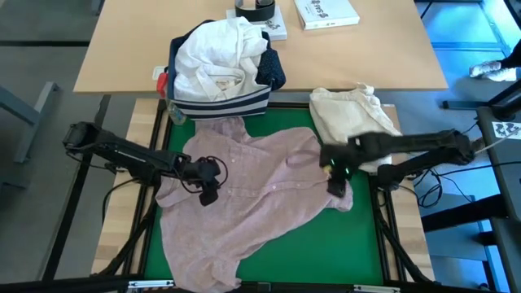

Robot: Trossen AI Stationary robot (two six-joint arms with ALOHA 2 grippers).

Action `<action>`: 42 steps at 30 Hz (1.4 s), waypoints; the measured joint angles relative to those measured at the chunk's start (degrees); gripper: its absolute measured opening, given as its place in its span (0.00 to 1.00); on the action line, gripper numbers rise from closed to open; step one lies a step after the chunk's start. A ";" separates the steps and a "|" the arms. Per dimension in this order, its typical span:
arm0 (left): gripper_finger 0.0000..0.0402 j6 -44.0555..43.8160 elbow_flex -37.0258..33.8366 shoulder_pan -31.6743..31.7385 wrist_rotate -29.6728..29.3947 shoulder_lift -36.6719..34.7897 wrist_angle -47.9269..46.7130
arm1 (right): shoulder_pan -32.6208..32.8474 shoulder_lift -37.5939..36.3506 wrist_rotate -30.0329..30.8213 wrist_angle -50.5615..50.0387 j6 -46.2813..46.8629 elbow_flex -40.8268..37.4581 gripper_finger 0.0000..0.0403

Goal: Fold laundry
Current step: Fold the red polo

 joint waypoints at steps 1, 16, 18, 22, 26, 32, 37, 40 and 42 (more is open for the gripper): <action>0.21 -0.01 -0.32 -0.15 0.08 0.00 0.08 | 3.58 -0.66 -1.03 1.01 2.52 -0.85 0.46; 0.21 1.97 -0.80 -0.56 -1.04 -0.13 0.77 | 31.08 6.98 23.13 15.11 15.90 -16.90 0.46; 0.21 1.52 -0.80 -0.56 -1.93 -0.13 0.77 | 31.07 8.78 25.60 16.96 16.28 -18.37 0.46; 0.21 -2.91 -2.48 -0.54 -4.01 0.78 3.65 | 31.07 12.78 27.10 20.16 16.01 -21.15 0.44; 0.21 -6.98 -6.93 -0.60 -1.84 3.09 11.57 | 31.10 15.25 25.25 21.78 17.99 -22.18 0.27; 0.21 -7.71 -10.62 0.17 -4.21 5.64 13.21 | 31.13 14.21 21.19 18.97 17.62 -20.03 0.04; 0.21 -7.57 -10.74 1.19 -7.38 4.81 8.73 | 34.37 10.30 5.78 12.92 13.95 -14.23 0.02; 0.21 -7.53 -10.74 1.58 -8.46 4.79 8.48 | 37.41 7.25 -5.97 13.56 13.59 -12.26 0.03; 0.21 -7.53 -10.79 1.89 -9.61 4.83 8.29 | 39.85 5.77 -9.39 12.42 14.33 -12.24 0.03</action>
